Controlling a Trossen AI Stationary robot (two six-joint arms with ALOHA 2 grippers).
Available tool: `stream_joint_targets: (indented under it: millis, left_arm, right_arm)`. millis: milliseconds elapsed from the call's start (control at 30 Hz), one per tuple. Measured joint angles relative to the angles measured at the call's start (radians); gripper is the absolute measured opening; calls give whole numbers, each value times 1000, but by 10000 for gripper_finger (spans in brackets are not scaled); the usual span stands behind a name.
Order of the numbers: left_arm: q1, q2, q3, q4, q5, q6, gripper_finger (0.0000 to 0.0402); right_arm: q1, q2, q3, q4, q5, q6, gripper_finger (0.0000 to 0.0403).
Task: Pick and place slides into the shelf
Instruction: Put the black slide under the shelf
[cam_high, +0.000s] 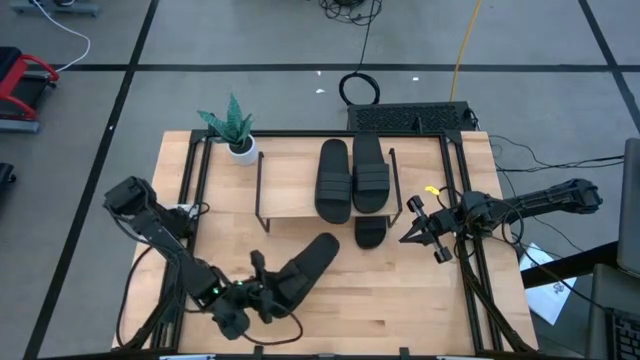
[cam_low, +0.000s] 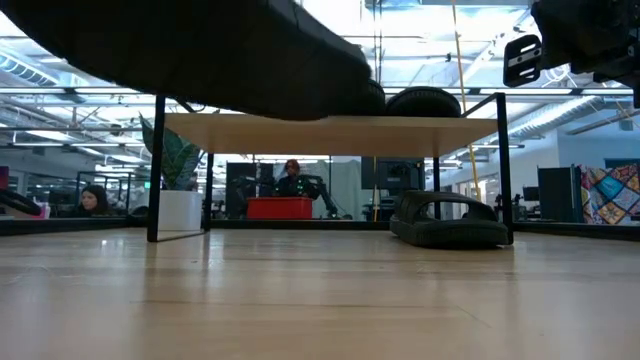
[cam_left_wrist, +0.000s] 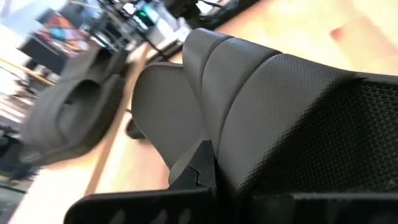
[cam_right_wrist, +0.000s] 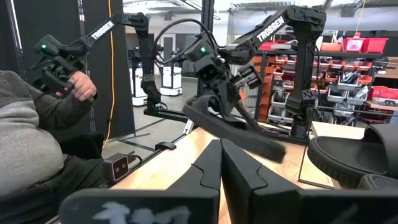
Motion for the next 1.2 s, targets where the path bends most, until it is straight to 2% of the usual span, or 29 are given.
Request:
stream_joint_targets:
  millis: [167,367,767,933,1200]
  left_arm:
    - [50,59,70,-165,129,-134,0]
    - [127,128,112,-278,117,-213,0]
    - [327,150,125,-278,149,-203,0]
    - [377,150,125,-276,235,-221,0]
    - [446,150,125,-275,210,-247,0]
  right_arm:
    - [0,0,0,0,0,-1,0]
    - [0,0,0,0,0,13,0]
    - [0,0,0,10,1,10,0]
    - [0,0,0,10,1,10,0]
    - [0,0,0,13,1,12,0]
